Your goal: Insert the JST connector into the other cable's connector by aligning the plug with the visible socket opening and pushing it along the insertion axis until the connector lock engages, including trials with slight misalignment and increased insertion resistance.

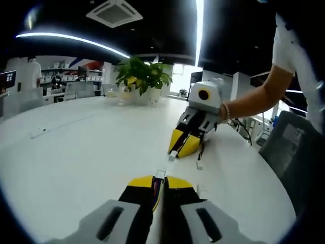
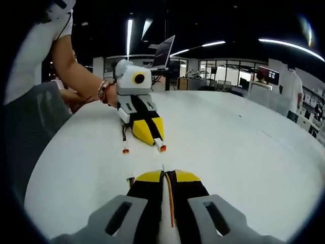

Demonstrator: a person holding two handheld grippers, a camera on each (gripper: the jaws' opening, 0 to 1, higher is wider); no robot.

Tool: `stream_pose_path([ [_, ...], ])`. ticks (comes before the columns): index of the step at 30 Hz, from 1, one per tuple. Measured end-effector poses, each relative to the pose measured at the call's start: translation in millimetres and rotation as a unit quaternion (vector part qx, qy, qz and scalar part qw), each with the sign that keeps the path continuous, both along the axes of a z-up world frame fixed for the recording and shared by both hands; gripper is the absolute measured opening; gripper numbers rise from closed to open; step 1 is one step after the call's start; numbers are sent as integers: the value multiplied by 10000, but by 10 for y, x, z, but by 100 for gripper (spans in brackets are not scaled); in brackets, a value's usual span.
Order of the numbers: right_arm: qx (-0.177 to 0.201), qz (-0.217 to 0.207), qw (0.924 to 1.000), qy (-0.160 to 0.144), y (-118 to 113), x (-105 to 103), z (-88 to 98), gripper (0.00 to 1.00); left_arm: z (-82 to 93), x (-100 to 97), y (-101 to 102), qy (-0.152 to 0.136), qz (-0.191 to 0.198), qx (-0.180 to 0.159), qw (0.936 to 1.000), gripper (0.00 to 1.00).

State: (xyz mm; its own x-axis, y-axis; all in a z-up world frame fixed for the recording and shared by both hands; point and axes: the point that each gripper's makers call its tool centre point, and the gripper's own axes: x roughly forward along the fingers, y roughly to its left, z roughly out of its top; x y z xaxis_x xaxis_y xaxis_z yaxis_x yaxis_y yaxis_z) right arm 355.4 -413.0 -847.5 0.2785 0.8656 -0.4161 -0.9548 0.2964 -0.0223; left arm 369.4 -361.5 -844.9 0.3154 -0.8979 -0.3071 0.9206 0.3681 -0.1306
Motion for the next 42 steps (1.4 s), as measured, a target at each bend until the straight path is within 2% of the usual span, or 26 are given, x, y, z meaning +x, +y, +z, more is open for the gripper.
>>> stream_pose_path([
  [15, -204, 64, 9998, -2, 13, -32, 12, 4, 40, -80, -7, -115, -224, 134, 9996, 1],
  [19, -276, 83, 9996, -56, 1, -50, 69, 4, 86, -63, 33, -129, -171, 171, 9996, 1],
  [29, -333, 84, 9992, -221, 28, -77, 256, 4, 211, -141, 66, -371, -350, 456, 9977, 1],
  [35, -377, 193, 9986, -324, 119, -90, 310, 4, 176, -191, 18, -434, -500, 659, 9956, 1],
  [42, -393, 291, 9982, -333, 191, -100, 289, 4, 154, -213, -19, -421, -586, 692, 9950, 0],
])
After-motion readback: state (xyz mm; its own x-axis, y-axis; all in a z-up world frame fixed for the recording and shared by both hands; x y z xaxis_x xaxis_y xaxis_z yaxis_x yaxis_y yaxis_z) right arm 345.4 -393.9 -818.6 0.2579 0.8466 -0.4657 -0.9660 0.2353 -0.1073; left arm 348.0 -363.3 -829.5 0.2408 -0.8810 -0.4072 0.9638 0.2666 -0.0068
